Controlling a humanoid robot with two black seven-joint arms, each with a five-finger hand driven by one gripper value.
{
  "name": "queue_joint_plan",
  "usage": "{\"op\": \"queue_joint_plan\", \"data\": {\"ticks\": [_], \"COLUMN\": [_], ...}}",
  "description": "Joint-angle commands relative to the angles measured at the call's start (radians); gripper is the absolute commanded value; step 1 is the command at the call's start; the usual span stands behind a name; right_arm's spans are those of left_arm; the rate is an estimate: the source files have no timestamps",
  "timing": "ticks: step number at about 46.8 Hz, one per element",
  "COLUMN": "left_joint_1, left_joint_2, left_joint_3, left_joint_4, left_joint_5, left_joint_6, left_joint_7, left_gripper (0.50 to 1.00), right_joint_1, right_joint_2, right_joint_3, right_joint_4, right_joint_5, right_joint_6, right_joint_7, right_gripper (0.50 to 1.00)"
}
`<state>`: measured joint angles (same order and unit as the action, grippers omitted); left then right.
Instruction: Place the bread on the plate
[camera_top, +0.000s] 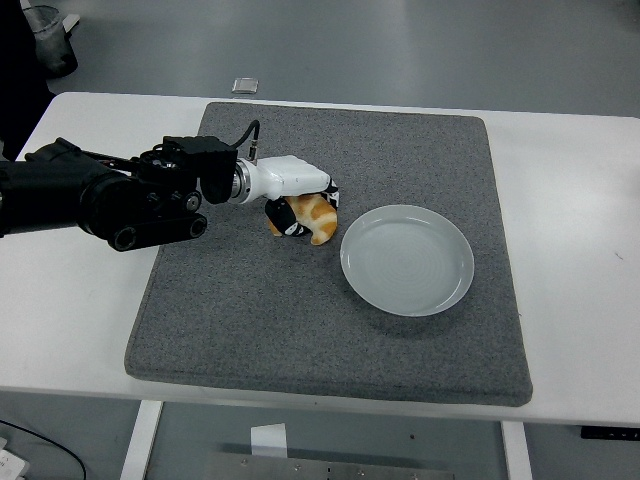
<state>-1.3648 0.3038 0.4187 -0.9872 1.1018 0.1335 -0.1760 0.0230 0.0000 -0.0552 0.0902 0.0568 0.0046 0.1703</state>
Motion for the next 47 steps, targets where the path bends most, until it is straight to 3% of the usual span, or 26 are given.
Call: {"op": "queue_joint_plan", "data": {"ticks": [1, 26, 47], "left_joint_1": [0.001, -0.059, -0.174], "left_joint_2": [0.000, 0.009, 0.009], "left_joint_3": [-0.012, -0.124, -0.143], "left_joint_4": [-0.001, -0.007, -0.013], "left_joint_5": [0.000, -0.002, -0.046], "left_joint_6": [0.000, -0.002, -0.031], "left_joint_7": [0.000, 0.000, -0.003], "left_gripper": [0.500, 0.500, 0.500], "right_joint_1": [0.000, 0.000, 0.000], "right_joint_2": [0.000, 0.000, 0.000], "right_joint_3": [0.000, 0.000, 0.000], "right_joint_4": [0.000, 0.000, 0.000], "right_joint_5": [0.000, 0.000, 0.000], "right_joint_6": [0.000, 0.000, 0.000], "right_joint_7": [0.000, 0.000, 0.000], "right_gripper": [0.932, 0.932, 0.932]}}
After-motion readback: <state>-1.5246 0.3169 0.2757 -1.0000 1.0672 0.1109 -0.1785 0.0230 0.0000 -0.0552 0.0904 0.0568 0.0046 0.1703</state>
